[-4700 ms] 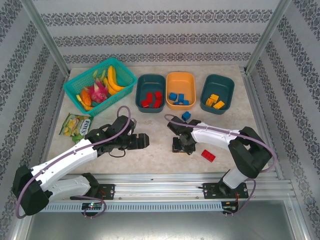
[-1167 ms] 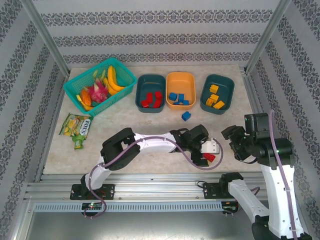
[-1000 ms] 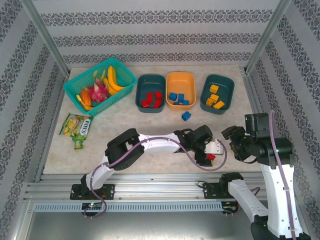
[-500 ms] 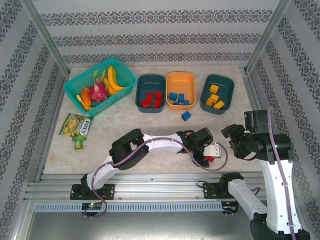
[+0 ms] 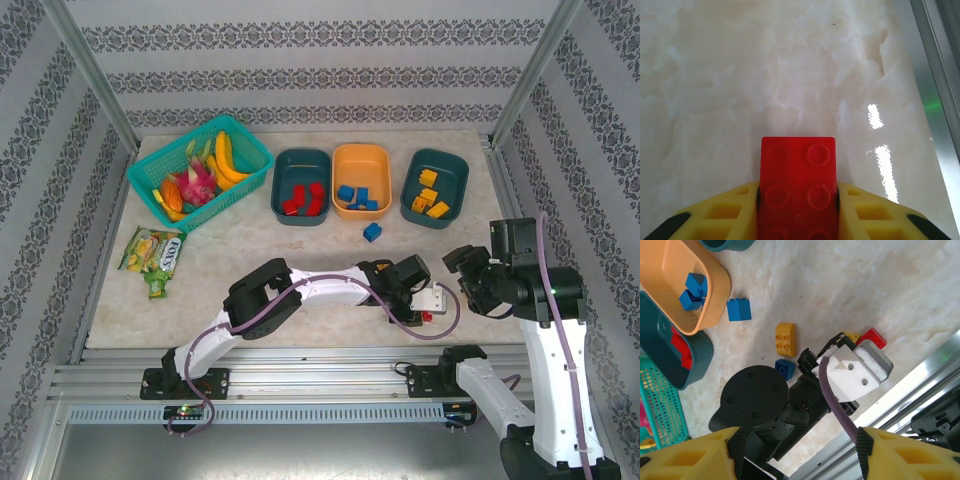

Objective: Sort the legos into containers by color

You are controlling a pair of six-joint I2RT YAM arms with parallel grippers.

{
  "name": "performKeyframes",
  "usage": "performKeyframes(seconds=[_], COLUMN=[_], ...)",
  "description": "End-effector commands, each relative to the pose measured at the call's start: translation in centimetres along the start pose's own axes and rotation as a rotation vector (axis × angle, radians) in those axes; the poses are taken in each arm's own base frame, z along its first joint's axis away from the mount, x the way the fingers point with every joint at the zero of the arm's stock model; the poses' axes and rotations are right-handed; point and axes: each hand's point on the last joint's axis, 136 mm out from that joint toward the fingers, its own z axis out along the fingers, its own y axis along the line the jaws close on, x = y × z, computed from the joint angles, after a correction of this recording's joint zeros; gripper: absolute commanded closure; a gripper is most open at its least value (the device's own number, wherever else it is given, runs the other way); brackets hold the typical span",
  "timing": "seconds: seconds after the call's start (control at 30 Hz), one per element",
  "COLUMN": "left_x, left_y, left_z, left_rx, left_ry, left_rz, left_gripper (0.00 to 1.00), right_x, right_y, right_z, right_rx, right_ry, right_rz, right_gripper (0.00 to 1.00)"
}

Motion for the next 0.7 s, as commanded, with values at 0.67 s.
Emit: performKeyframes(seconds=[0.67], left_x=[3.0], left_y=[17.3], left_z=[-24.7], left_rx=[-0.519], left_ry=[-0.201], left_rz=[-0.545], left_gripper=[0.76], right_x=[-2.1], right_y=[16.8], right_z=[2.8], right_rx=[-0.369], right_ry=[0.125], right_rz=[-0.199], right_gripper=[0.37])
